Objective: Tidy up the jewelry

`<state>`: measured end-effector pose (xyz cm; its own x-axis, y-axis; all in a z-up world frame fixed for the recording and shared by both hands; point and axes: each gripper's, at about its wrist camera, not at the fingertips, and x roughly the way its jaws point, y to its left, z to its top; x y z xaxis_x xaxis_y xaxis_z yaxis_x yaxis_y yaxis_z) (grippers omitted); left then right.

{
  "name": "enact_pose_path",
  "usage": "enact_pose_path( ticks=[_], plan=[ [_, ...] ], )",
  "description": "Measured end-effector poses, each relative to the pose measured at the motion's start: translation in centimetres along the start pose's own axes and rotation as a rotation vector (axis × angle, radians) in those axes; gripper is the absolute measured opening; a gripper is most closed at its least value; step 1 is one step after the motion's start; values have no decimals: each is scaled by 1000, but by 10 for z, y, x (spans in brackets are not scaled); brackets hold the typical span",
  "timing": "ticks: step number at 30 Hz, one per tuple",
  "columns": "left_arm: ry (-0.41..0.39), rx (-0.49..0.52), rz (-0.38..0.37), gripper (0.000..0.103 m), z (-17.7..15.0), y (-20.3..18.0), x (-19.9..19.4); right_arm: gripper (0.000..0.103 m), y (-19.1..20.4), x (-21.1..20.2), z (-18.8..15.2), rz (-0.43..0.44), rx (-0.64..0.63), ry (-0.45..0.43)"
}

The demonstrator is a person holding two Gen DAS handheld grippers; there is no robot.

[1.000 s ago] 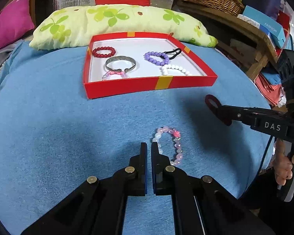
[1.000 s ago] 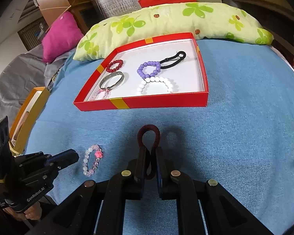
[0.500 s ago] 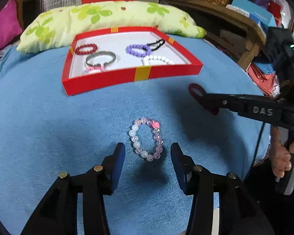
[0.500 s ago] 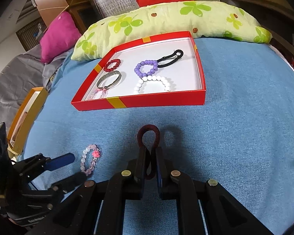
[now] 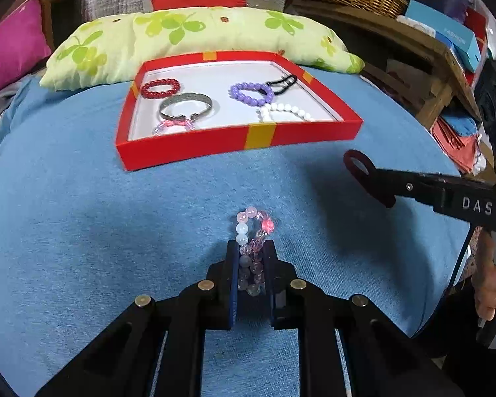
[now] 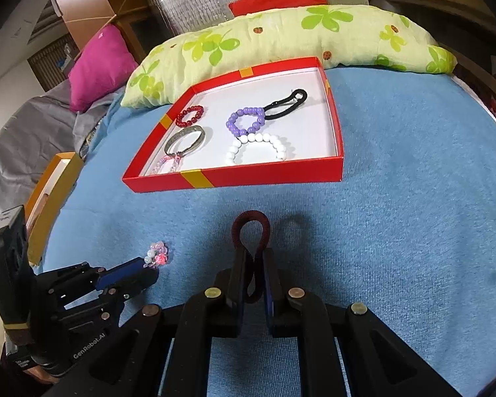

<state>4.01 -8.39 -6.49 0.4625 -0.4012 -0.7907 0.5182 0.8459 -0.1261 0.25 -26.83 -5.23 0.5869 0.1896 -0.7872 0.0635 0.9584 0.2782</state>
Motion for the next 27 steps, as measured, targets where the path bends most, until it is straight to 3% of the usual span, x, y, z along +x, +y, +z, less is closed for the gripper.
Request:
enact_pose_path(
  ticks=[11, 19, 27],
  plan=[
    [-144, -16, -9, 15, 17, 7, -45, 10, 10, -16, 3, 51, -35, -74],
    [-271, -31, 30, 15, 39, 14, -66, 10, 22, -34, 15, 76, -70, -193],
    [-273, -33, 65, 15, 71, 15, -51, 10, 21, -39, 49, 52, -74, -276]
  ],
)
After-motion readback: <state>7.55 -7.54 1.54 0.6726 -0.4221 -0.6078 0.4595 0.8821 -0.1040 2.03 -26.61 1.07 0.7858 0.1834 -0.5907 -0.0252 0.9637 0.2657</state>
